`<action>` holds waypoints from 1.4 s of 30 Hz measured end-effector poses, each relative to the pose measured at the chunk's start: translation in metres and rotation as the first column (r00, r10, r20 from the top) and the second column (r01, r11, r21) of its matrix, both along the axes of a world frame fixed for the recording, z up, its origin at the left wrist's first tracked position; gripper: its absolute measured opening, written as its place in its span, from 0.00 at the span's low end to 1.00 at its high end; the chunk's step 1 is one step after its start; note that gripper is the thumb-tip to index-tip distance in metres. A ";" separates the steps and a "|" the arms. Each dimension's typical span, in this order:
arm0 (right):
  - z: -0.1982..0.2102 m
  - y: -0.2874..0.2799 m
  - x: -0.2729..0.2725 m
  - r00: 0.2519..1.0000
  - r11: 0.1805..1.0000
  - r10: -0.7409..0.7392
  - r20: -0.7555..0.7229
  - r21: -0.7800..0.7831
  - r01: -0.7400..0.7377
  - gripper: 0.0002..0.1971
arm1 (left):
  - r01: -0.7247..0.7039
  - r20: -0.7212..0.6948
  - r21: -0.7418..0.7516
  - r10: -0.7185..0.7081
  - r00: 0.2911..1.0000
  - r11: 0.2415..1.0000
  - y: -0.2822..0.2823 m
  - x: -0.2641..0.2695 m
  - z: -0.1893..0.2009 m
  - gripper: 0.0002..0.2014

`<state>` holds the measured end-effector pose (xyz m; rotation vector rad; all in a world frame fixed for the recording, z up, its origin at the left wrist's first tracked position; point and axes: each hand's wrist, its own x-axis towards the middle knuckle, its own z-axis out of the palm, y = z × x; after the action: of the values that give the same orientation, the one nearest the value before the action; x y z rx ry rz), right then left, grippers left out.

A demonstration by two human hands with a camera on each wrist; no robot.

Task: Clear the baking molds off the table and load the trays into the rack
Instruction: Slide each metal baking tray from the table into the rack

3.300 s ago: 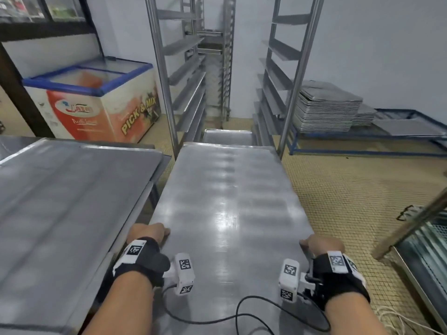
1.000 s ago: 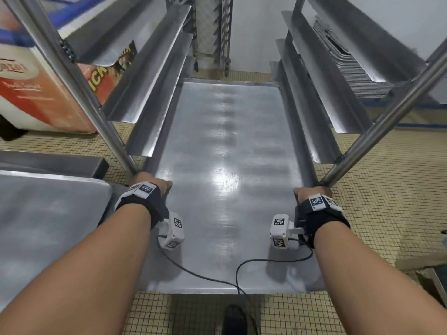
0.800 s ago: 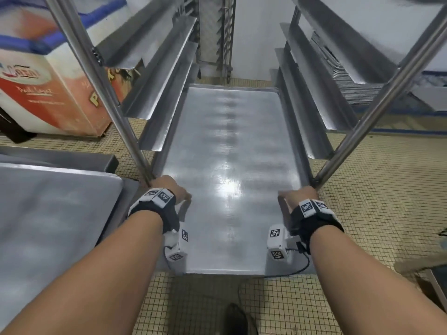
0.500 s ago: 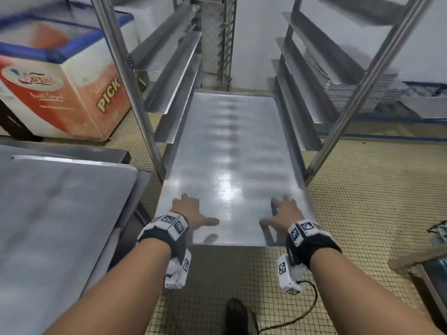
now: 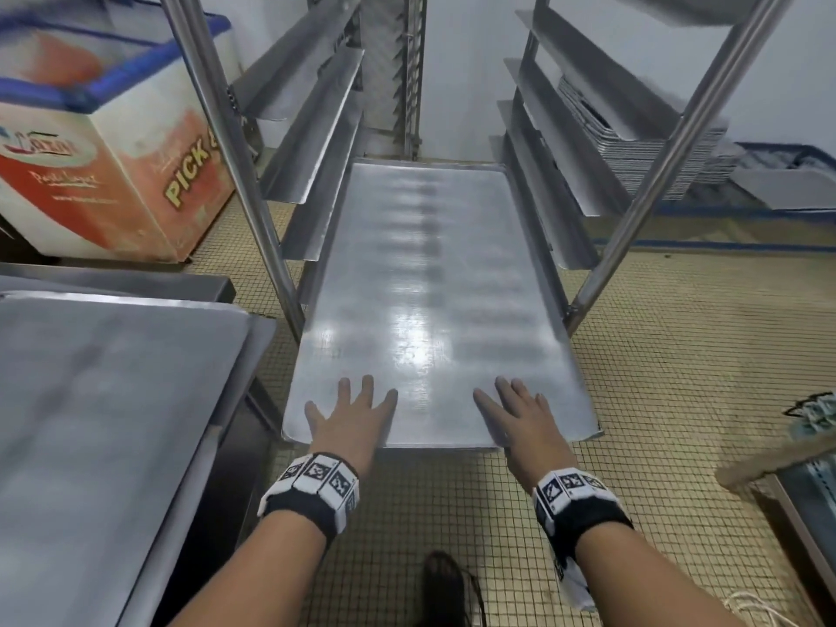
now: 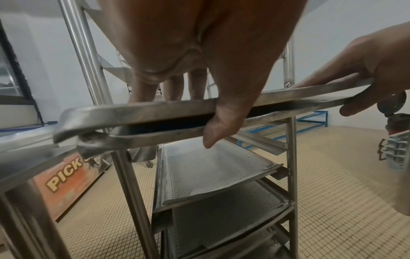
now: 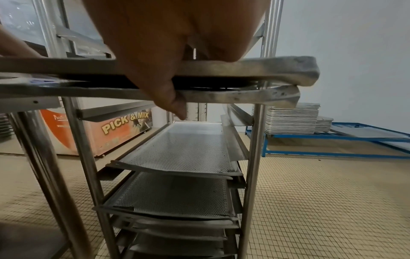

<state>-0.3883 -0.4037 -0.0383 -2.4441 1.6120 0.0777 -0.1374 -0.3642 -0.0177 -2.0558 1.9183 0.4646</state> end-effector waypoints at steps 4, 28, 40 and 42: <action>-0.007 -0.021 0.006 0.999 0.998 -0.005 0.040 -0.057 0.007 0.49 | -0.025 -0.013 -0.015 0.025 1.000 1.000 -0.021 0.001 0.011 0.50; 0.001 -0.205 0.042 0.999 0.988 0.031 -0.014 -0.150 -0.032 0.46 | -0.079 0.004 -0.242 0.083 0.997 0.967 -0.199 0.033 0.008 0.48; -0.002 -0.226 0.046 0.999 0.947 0.032 -0.019 -0.319 -0.036 0.42 | -0.055 0.016 -0.257 0.061 0.998 0.965 -0.227 0.044 0.004 0.41; 0.001 -0.223 0.049 0.998 0.950 0.024 -0.065 -0.309 -0.043 0.44 | -0.111 -0.055 -0.331 0.099 0.994 0.937 -0.221 0.044 0.003 0.32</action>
<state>-0.3389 -0.6264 -0.0375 -2.7266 1.7222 -0.1071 -0.0932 -0.5849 -0.0143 -2.3839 2.0319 0.2099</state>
